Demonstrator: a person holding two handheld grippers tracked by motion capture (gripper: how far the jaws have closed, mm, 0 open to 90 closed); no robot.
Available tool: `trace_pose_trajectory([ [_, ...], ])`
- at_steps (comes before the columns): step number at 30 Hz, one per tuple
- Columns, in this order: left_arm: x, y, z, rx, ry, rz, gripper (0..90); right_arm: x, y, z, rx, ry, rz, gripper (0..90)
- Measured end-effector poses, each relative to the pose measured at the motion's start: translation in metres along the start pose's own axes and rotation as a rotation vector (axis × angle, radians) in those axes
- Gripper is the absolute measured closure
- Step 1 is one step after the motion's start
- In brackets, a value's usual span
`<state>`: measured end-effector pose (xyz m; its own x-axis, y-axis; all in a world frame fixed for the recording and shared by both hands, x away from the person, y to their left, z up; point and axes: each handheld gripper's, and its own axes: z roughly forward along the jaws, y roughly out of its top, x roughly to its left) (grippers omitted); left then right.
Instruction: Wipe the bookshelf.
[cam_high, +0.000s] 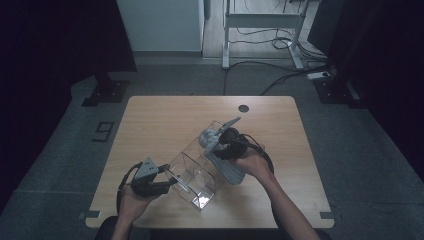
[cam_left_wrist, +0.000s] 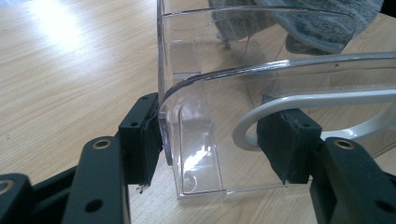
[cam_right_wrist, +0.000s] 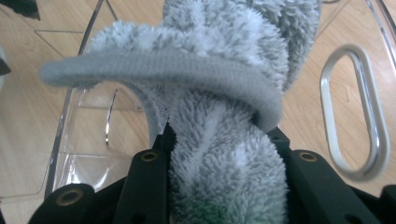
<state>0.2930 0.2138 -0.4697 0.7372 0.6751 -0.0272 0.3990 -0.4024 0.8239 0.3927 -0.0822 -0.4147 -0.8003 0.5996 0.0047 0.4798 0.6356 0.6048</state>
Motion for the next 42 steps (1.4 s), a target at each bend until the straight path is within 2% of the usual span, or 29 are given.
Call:
trace_pose_trajectory([
  [13,0.000,0.000,0.000,-0.003,0.001,-0.002,41.3,-0.001,-0.030,-0.013,-0.023,0.009,0.017,63.5],
  [22,0.000,0.000,0.000,-0.001,0.000,-0.002,41.3,-0.003,-0.049,-0.015,-0.029,0.018,0.036,63.5],
  [30,0.000,0.000,0.000,-0.002,0.001,-0.002,41.3,-0.002,-0.061,-0.007,-0.018,0.018,0.050,63.7],
  [33,0.000,0.000,0.000,-0.003,0.002,-0.002,41.3,-0.002,-0.066,-0.001,0.001,0.013,0.046,63.7],
  [38,-0.001,0.000,0.000,-0.002,0.006,-0.001,41.3,-0.003,-0.070,0.005,-0.003,0.021,0.059,63.8],
  [42,-0.001,0.001,0.001,-0.003,0.011,-0.003,41.4,-0.001,-0.072,0.010,0.007,0.007,0.060,64.0],
])
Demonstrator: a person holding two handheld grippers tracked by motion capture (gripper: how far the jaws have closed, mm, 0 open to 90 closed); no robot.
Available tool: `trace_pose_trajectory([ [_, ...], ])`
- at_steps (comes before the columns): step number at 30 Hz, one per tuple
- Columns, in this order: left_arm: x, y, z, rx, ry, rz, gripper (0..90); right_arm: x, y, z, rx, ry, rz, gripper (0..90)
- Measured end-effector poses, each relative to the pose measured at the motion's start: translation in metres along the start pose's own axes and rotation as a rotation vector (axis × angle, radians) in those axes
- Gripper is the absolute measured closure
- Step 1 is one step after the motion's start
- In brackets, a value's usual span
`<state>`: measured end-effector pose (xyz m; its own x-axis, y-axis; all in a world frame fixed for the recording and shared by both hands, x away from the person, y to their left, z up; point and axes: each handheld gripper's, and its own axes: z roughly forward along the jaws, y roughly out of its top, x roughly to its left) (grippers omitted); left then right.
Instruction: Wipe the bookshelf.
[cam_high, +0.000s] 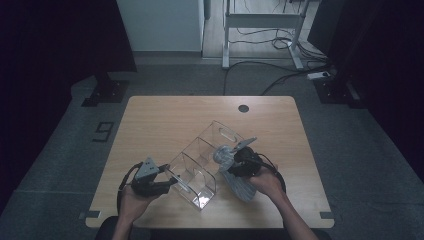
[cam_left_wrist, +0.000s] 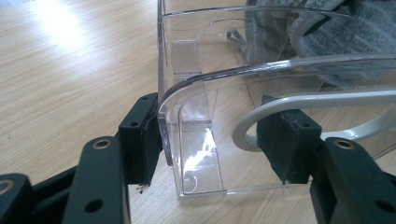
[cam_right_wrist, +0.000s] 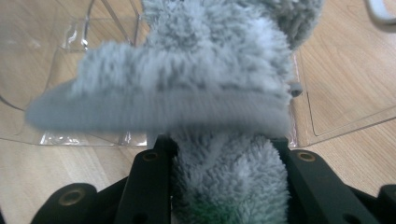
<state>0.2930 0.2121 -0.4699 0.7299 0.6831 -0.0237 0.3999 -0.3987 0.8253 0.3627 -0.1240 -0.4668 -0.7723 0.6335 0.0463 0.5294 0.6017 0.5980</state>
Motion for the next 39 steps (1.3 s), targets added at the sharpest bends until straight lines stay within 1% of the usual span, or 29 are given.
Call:
trace_pose_trajectory([
  [6,0.000,0.000,0.001,0.000,0.002,-0.002,41.3,-0.002,-0.005,0.008,0.008,0.004,0.016,64.4],
  [12,0.000,0.001,0.002,-0.001,0.006,-0.005,41.3,-0.003,-0.010,0.018,0.027,-0.008,0.010,64.4],
  [13,0.000,0.001,0.002,-0.001,0.005,-0.005,41.3,-0.003,-0.011,0.021,0.032,-0.007,0.019,64.4],
  [17,0.000,0.001,0.003,-0.003,0.009,-0.007,41.3,-0.006,-0.016,0.030,0.047,-0.006,0.024,64.3],
  [20,0.000,0.002,0.004,-0.003,0.010,-0.009,41.3,-0.008,-0.019,0.036,0.051,0.000,0.038,64.3],
  [24,-0.001,0.002,0.004,-0.003,0.012,-0.007,41.3,-0.009,-0.022,0.040,0.052,0.002,0.043,64.3],
  [28,-0.001,0.002,0.004,-0.004,0.015,-0.004,41.2,-0.008,-0.022,0.038,0.058,-0.003,0.034,64.1],
  [32,-0.002,0.002,0.004,-0.004,0.020,0.000,41.0,-0.006,-0.023,0.033,0.058,-0.013,0.023,64.3],
  [36,-0.002,0.003,0.005,-0.001,0.019,0.005,39.5,-0.007,-0.025,0.021,0.035,-0.005,0.028,64.8],
  [39,-0.003,0.003,0.004,0.003,0.022,0.011,38.3,-0.008,-0.025,0.009,0.015,-0.002,0.027,65.0],
])
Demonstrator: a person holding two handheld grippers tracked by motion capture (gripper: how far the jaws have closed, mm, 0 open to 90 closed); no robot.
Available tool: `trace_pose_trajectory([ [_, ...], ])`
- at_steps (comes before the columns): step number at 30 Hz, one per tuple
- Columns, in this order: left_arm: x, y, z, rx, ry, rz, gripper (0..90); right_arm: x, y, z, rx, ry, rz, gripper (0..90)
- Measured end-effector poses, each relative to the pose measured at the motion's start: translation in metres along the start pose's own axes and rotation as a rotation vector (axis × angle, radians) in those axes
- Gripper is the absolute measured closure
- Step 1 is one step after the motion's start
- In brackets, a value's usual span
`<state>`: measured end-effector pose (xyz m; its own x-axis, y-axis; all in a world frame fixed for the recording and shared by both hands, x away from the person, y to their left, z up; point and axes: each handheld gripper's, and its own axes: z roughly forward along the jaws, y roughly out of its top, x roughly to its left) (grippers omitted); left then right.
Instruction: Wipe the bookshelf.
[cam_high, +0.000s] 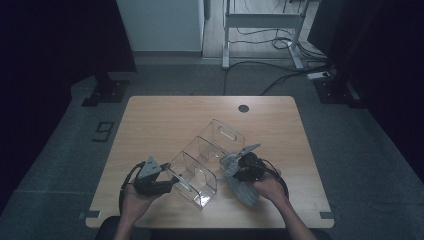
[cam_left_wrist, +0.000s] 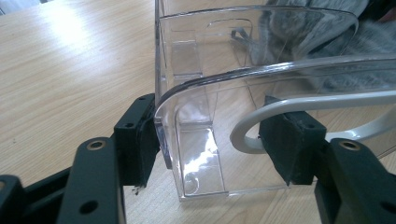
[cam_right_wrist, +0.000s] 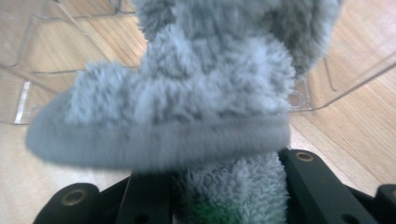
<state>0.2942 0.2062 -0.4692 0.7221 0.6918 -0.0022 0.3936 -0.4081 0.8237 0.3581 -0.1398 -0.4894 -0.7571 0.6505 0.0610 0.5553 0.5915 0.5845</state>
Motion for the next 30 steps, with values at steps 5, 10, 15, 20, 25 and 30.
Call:
trace_pose_trajectory([
  [5,0.000,0.000,-0.003,0.000,0.005,0.010,37.8,0.000,0.002,-0.021,-0.030,0.003,-0.003,65.1],
  [10,0.000,0.000,-0.004,-0.002,0.005,0.013,40.3,0.000,0.006,-0.042,-0.054,0.006,-0.003,65.1],
  [15,0.001,-0.001,-0.004,-0.003,0.002,0.009,40.8,0.000,0.013,-0.059,-0.070,0.013,-0.004,65.1],
  [20,0.001,-0.001,-0.004,-0.004,-0.003,0.005,41.1,0.002,0.024,-0.075,-0.084,0.020,-0.016,65.1],
  [25,0.002,-0.001,-0.003,-0.005,-0.002,0.004,41.3,0.007,0.039,-0.090,-0.099,0.030,-0.033,65.0],
  [30,0.001,-0.001,-0.003,-0.005,-0.002,0.004,41.3,0.013,0.058,-0.099,-0.109,0.050,-0.053,65.0],
])
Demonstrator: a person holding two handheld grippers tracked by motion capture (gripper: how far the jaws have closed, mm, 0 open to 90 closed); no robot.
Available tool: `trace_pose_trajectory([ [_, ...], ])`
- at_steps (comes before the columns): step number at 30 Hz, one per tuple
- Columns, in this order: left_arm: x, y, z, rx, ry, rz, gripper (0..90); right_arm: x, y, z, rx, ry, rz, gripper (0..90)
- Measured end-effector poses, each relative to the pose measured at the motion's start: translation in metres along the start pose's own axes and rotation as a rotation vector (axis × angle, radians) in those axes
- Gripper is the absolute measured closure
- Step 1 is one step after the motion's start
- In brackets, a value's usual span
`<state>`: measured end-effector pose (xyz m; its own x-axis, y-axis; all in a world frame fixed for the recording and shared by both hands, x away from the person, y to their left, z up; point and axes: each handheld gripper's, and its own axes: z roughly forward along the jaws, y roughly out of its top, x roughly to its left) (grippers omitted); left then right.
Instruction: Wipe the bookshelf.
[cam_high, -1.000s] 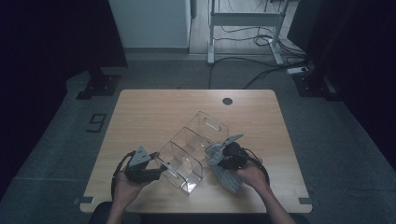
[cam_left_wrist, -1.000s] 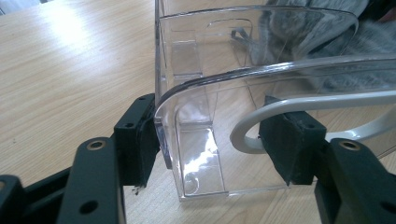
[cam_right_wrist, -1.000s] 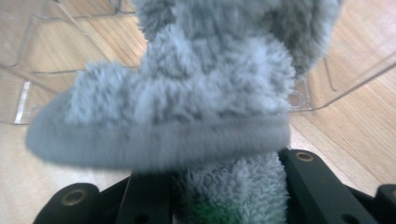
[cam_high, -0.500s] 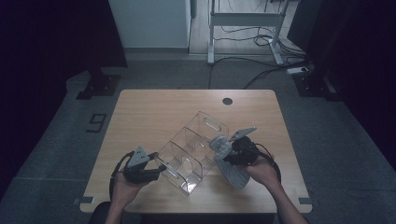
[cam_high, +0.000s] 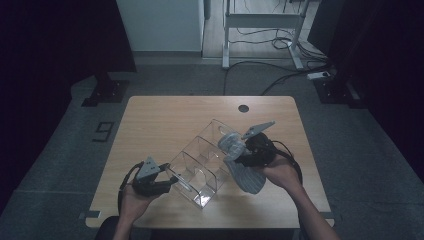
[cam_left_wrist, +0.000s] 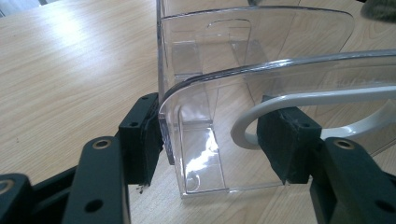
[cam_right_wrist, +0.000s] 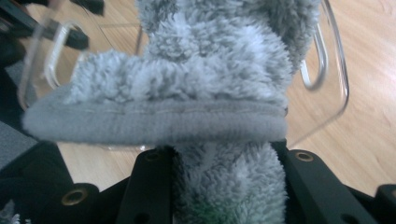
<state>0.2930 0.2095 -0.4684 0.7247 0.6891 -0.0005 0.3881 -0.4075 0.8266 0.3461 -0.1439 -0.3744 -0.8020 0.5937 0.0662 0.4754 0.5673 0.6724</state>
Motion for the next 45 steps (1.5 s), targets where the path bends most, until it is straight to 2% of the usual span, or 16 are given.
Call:
trace_pose_trajectory([
  [5,0.000,0.000,0.000,-0.001,0.000,0.000,41.3,0.007,0.020,0.003,-0.003,0.022,-0.023,64.9],
  [9,0.000,0.000,0.000,-0.001,0.001,0.000,41.4,0.013,0.037,0.012,0.003,0.033,-0.040,64.9],
  [17,0.000,0.000,0.000,-0.001,0.003,0.000,41.4,0.028,0.064,0.038,0.019,0.061,-0.075,64.9],
  [24,0.000,0.000,0.000,0.000,0.003,0.001,41.4,0.038,0.081,0.065,0.047,0.071,-0.104,64.8],
  [34,0.000,0.000,0.001,-0.001,0.004,0.002,41.4,0.046,0.091,0.102,0.085,0.094,-0.107,64.5],
  [45,0.000,0.000,0.001,-0.001,0.005,0.003,41.4,0.051,0.092,0.135,0.154,0.072,-0.107,65.4],
])
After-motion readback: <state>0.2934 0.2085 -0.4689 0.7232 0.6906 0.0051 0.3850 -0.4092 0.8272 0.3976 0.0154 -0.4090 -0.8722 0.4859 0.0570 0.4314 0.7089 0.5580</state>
